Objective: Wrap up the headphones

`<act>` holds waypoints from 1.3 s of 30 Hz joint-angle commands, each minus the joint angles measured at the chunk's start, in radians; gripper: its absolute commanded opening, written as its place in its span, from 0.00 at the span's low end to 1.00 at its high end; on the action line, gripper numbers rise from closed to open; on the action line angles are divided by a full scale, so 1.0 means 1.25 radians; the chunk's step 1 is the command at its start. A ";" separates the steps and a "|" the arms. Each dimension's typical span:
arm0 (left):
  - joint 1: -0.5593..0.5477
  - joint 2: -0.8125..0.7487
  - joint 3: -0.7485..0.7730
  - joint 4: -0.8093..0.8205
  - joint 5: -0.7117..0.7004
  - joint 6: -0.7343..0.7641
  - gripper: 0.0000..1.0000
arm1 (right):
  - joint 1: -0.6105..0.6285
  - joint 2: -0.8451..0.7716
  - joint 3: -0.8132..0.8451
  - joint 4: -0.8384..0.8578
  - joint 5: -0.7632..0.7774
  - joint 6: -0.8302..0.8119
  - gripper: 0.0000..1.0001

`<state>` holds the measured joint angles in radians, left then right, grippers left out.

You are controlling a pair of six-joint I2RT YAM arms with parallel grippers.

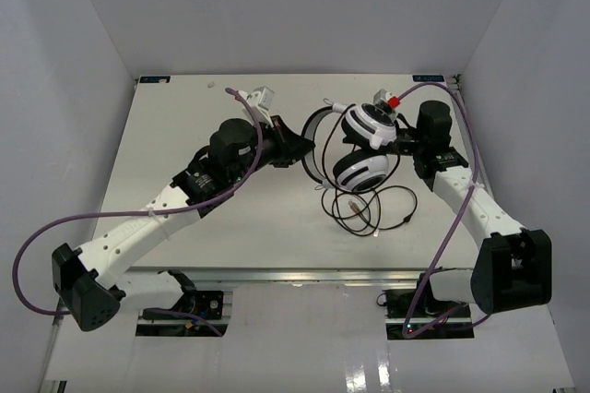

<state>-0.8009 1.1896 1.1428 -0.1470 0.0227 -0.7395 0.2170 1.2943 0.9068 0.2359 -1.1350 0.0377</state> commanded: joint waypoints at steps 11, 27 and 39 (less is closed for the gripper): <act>0.020 0.014 0.202 0.045 -0.045 -0.090 0.00 | 0.053 0.103 -0.165 0.729 -0.036 0.372 0.98; 0.183 0.008 0.346 -0.049 -0.048 -0.100 0.00 | 0.070 -0.039 -0.248 0.199 -0.020 -0.119 0.91; 0.256 -0.025 0.297 -0.001 -0.030 -0.167 0.00 | 0.111 -0.044 -0.203 0.098 0.013 -0.177 0.82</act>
<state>-0.4945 1.2176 1.5065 -0.2452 -0.0344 -0.8806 0.3283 1.2327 0.5998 0.4003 -1.1344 -0.1300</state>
